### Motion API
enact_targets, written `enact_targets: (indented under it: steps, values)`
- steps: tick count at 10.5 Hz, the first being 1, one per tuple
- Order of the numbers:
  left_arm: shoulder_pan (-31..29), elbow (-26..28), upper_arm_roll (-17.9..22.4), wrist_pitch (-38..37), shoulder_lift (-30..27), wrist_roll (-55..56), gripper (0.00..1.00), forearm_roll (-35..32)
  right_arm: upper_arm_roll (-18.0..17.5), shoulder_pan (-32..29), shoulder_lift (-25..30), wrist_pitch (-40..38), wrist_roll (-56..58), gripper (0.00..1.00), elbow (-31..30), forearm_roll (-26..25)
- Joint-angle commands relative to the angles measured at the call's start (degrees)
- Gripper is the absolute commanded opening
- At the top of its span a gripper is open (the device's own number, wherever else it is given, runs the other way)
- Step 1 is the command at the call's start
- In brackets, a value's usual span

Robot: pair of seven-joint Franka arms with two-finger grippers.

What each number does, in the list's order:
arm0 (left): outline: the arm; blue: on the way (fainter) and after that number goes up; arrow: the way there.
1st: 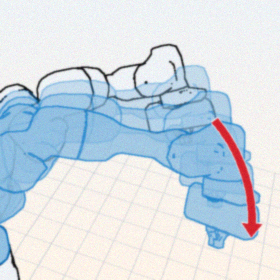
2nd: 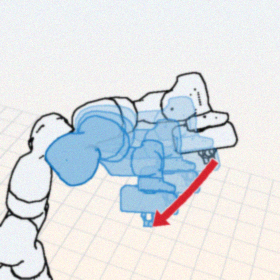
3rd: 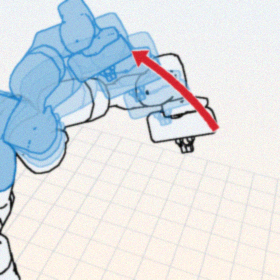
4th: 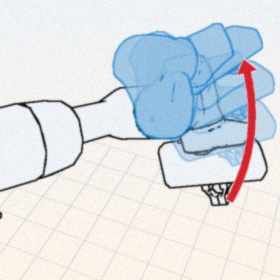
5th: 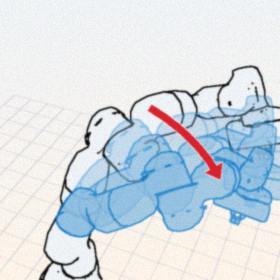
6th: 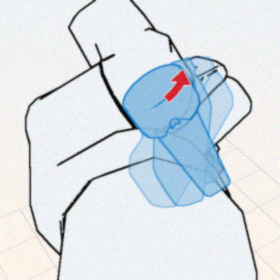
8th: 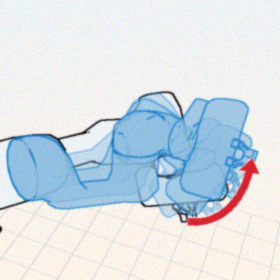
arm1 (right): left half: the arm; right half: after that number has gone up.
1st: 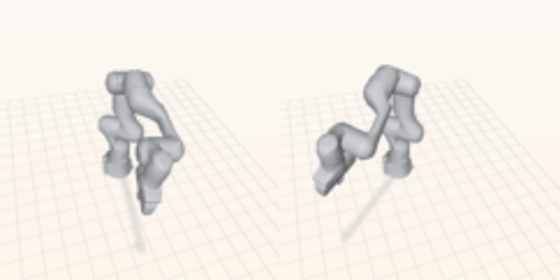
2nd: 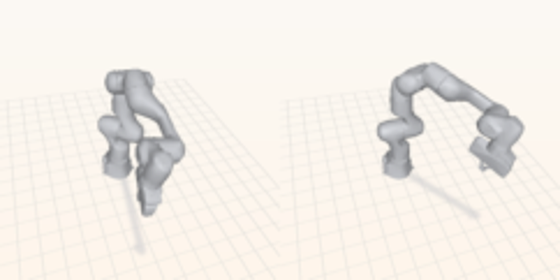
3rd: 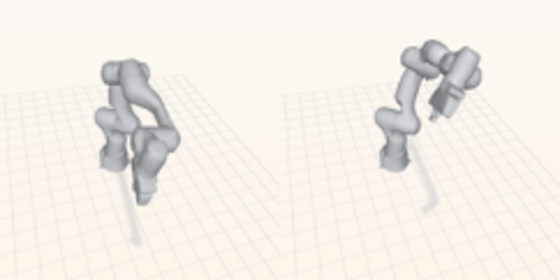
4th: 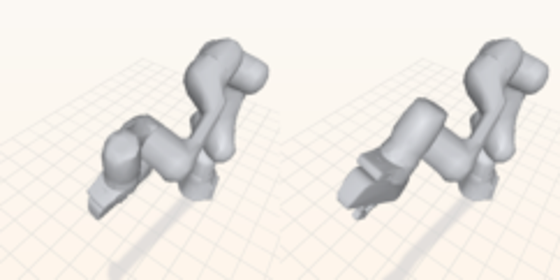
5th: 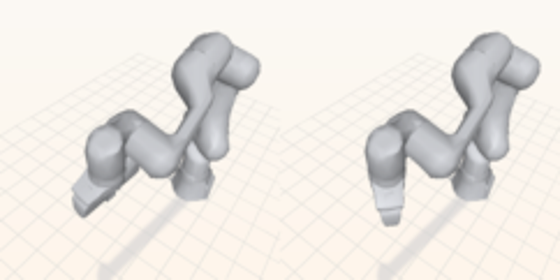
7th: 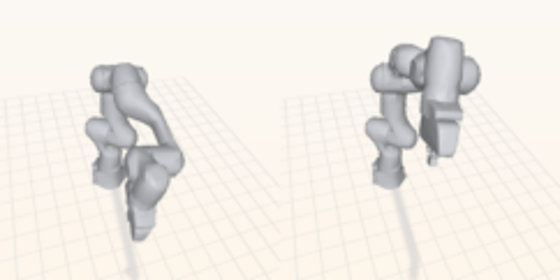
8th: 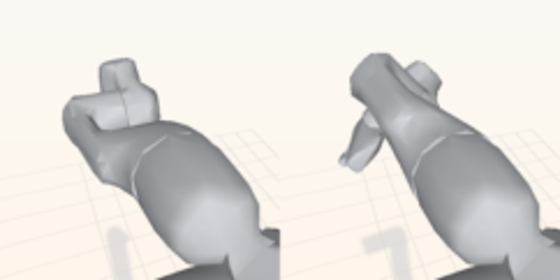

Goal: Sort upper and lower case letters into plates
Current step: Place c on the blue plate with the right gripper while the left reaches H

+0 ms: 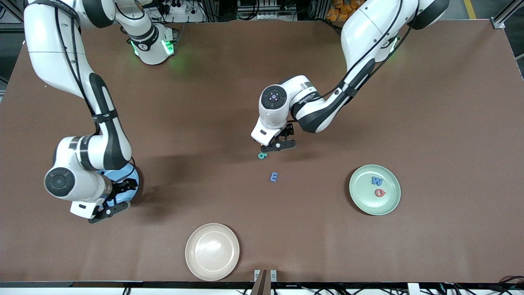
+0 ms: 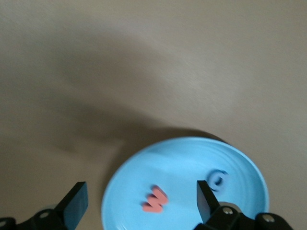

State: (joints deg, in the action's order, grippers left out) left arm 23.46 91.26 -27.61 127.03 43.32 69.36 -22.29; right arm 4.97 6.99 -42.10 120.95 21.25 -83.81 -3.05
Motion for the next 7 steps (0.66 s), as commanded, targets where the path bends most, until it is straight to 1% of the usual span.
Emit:
enact_targets:
  steps: [1, 4, 7]
  values:
    - [4.48, -4.33, 3.08, 0.41, 3.51, 3.93, 1.0, -1.26, 0.21, 2.49, -0.53, 0.52, -2.01, 1.0, -0.56, 0.59]
    - [5.54, -7.41, 3.26, 0.93, 6.68, 4.29, 1.0, -1.61, 0.12, 3.99, -0.53, -0.1, -1.22, 1.0, -1.09, 0.59]
    - [6.25, -7.33, 5.02, 1.82, 6.95, 4.29, 1.0, -1.7, 0.12, 4.52, -0.7, 0.6, -0.78, 1.0, -2.32, 0.59]
